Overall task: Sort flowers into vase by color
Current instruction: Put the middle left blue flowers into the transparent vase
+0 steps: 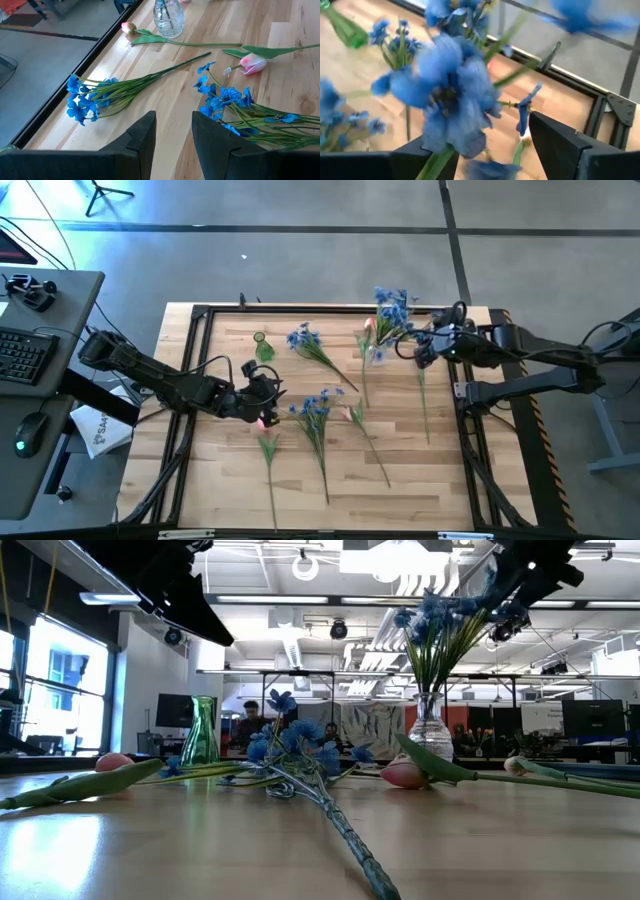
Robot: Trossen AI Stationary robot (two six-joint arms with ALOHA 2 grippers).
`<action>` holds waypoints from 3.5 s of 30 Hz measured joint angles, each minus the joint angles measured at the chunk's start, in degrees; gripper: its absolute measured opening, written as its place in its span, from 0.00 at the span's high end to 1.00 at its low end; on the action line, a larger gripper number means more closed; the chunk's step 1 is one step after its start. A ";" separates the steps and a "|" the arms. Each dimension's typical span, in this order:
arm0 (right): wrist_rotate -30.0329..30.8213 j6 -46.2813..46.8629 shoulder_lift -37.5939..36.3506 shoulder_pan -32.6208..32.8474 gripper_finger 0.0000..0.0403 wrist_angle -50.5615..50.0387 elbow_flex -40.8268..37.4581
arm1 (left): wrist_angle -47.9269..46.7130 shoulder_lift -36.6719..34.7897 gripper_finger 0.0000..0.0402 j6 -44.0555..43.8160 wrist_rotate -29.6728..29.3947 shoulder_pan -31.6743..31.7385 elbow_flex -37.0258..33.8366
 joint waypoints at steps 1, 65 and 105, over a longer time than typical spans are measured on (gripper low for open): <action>-0.85 -0.25 0.02 0.00 0.44 0.13 -0.50 | -0.01 0.00 0.71 0.00 0.00 0.00 0.00; 16.52 -13.20 0.34 0.92 0.76 50.56 -29.34 | -0.24 0.02 0.71 -0.06 0.17 -0.07 -0.02; -3.35 -13.80 1.85 -2.41 0.61 10.80 -2.66 | -0.46 0.00 0.71 0.01 0.17 -0.07 -0.02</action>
